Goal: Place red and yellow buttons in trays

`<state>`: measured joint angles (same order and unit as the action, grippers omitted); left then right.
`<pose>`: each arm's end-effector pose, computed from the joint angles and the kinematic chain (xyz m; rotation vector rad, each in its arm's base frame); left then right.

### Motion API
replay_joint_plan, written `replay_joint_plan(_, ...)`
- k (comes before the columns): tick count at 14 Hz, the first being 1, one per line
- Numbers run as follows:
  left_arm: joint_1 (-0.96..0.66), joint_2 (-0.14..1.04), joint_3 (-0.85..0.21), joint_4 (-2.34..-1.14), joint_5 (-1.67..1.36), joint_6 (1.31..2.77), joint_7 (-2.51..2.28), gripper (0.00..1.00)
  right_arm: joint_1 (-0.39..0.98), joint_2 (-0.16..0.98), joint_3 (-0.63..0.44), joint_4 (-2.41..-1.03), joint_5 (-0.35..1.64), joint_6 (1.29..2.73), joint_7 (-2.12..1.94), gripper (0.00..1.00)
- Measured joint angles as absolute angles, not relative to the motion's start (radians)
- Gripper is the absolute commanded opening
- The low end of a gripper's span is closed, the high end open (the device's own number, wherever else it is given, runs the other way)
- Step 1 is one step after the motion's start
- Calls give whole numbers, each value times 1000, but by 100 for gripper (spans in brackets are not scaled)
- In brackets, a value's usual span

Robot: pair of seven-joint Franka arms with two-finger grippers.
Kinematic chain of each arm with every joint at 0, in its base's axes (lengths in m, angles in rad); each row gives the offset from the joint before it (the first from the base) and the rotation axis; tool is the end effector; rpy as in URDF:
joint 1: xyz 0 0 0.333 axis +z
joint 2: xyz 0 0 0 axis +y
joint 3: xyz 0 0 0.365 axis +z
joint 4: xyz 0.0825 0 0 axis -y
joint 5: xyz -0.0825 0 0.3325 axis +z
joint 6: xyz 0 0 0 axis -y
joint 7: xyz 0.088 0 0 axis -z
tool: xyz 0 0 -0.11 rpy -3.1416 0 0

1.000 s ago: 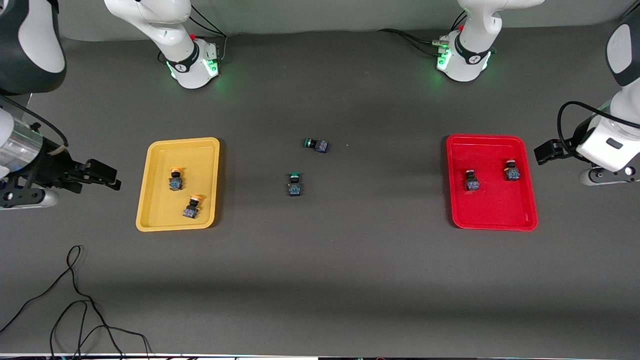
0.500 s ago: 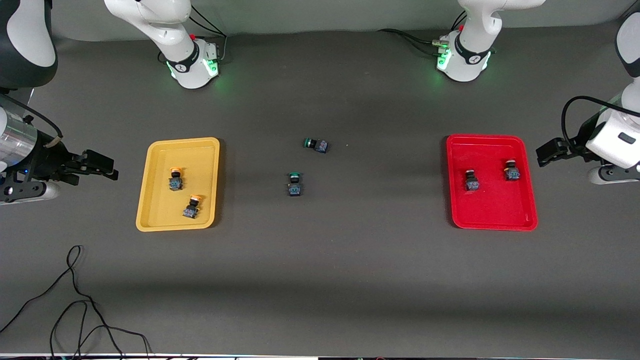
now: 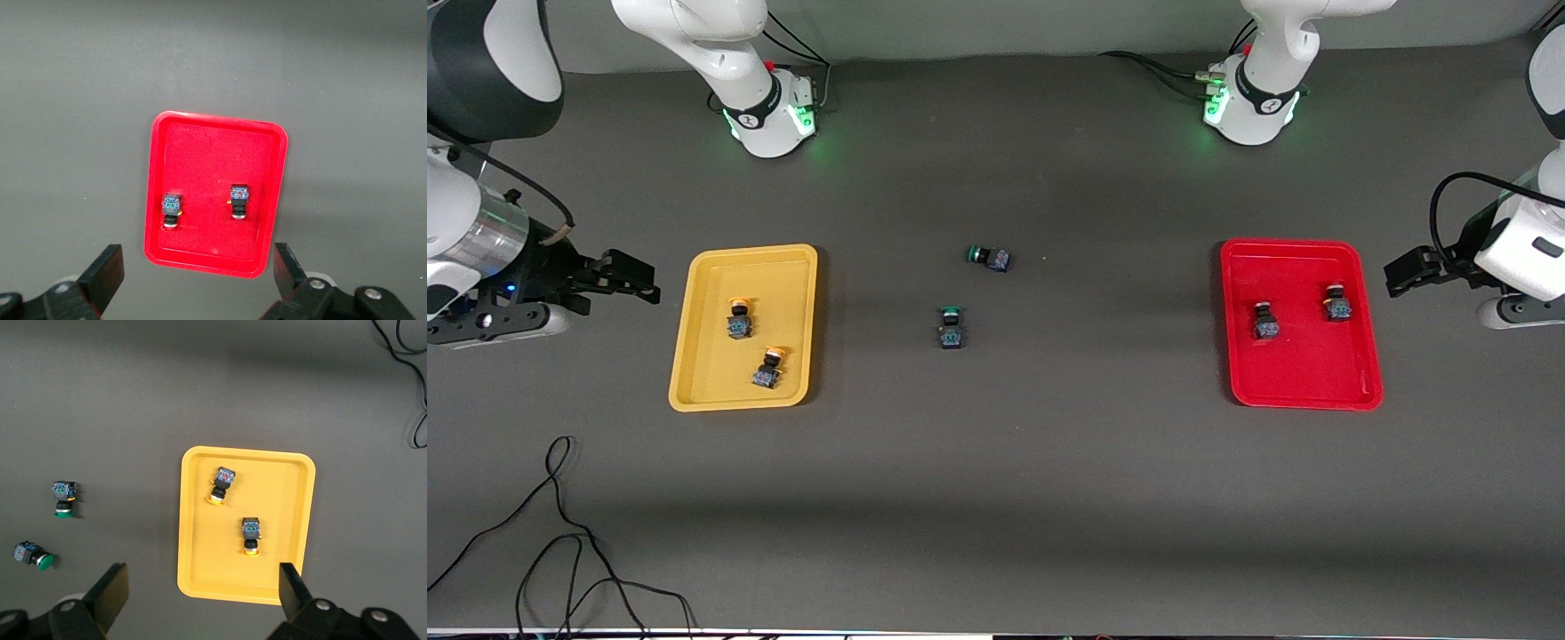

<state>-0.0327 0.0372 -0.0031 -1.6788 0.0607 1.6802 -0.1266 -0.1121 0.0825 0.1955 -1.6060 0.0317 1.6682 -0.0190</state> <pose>0.5209 -0.0126 0.6153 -3.0758 -0.1279 0.0474 0.5358 0.0430 0.6220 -3.0908 -0.1524 0.0314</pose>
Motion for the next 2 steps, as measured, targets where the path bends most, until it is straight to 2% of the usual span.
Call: replay_joint_plan(2,-33,37,-4,-1678,61,1672,-127,100,-114,82,187,-1608,32,1675,-19,100)
